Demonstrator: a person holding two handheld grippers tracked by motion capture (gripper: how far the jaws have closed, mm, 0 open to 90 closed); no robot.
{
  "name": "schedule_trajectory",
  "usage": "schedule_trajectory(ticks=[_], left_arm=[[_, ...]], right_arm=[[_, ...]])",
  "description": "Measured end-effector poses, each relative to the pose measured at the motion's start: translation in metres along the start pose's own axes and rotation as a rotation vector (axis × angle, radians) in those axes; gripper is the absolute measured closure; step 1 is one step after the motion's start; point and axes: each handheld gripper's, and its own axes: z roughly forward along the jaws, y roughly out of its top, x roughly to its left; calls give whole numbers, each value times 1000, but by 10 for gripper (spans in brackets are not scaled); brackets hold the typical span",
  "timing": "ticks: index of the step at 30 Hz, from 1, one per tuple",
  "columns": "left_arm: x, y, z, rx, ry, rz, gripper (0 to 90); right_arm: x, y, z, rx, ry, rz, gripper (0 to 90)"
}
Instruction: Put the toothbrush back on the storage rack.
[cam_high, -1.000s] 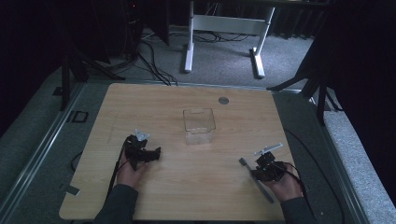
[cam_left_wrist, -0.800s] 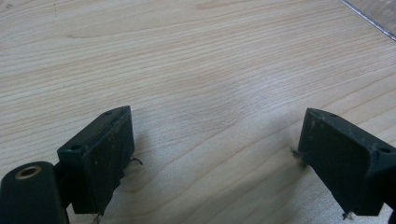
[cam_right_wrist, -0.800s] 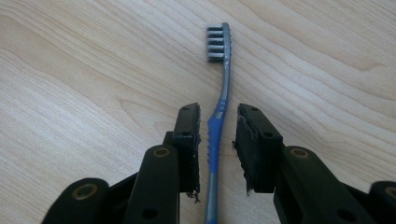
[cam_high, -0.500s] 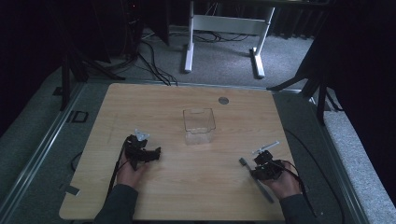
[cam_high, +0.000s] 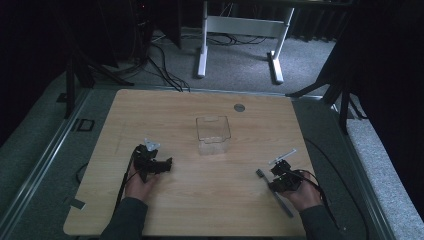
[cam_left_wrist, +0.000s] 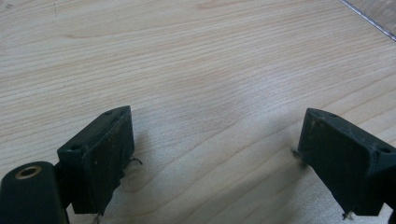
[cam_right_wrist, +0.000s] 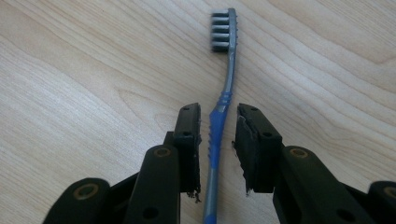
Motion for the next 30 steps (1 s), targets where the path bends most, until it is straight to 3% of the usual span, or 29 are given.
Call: schedule_trajectory(ticks=[30], left_arm=[[0,0,0,-1,0,-1,108]], right_arm=[[-2,6,12,98,29,-20,708]])
